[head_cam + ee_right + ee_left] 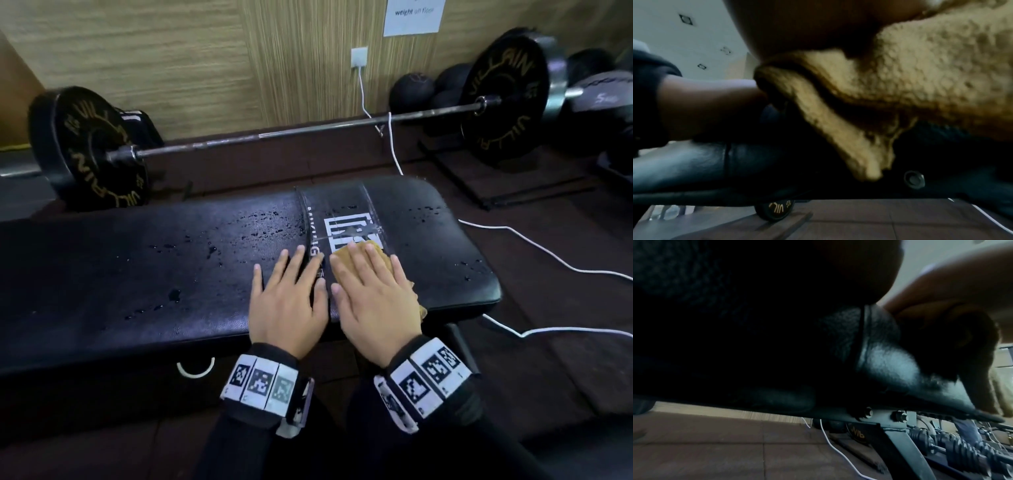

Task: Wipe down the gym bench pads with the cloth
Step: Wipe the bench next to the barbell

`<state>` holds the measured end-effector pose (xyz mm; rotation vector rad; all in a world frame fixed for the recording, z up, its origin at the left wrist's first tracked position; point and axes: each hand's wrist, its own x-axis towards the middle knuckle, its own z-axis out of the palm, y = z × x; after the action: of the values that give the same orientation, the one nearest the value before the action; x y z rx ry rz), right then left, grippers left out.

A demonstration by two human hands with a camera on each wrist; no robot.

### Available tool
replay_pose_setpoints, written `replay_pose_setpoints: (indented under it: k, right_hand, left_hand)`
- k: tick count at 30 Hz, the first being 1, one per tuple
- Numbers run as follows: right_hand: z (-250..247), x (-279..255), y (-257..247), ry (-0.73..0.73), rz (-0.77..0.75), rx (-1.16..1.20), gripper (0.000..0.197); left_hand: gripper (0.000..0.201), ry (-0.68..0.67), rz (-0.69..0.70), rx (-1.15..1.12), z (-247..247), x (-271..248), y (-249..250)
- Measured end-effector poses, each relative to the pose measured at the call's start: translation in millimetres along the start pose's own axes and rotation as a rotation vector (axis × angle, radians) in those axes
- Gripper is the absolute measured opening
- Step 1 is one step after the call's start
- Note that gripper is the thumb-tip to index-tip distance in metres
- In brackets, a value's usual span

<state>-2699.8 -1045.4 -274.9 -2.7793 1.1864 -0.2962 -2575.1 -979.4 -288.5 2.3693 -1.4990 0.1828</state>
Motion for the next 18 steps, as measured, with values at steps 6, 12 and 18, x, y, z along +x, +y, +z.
replay_pose_setpoints:
  k: [6, 12, 18]
  right_hand:
    - [-4.9, 34.1, 28.4, -0.081, 0.066, 0.056, 0.049]
    - [-21.0, 33.6, 102.6, -0.071, 0.302, 0.046, 0.048]
    - [-25.2, -21.6, 90.2, -0.047, 0.389, 0.025, 0.055]
  left_hand:
    - [0.051, -0.043, -0.018, 0.007, -3.4, 0.9, 0.7]
    - [0.050, -0.025, -0.027, -0.024, -2.4, 1.1, 0.3]
    - [0.048, 0.004, -0.035, -0.028, -1.8, 1.4, 1.0]
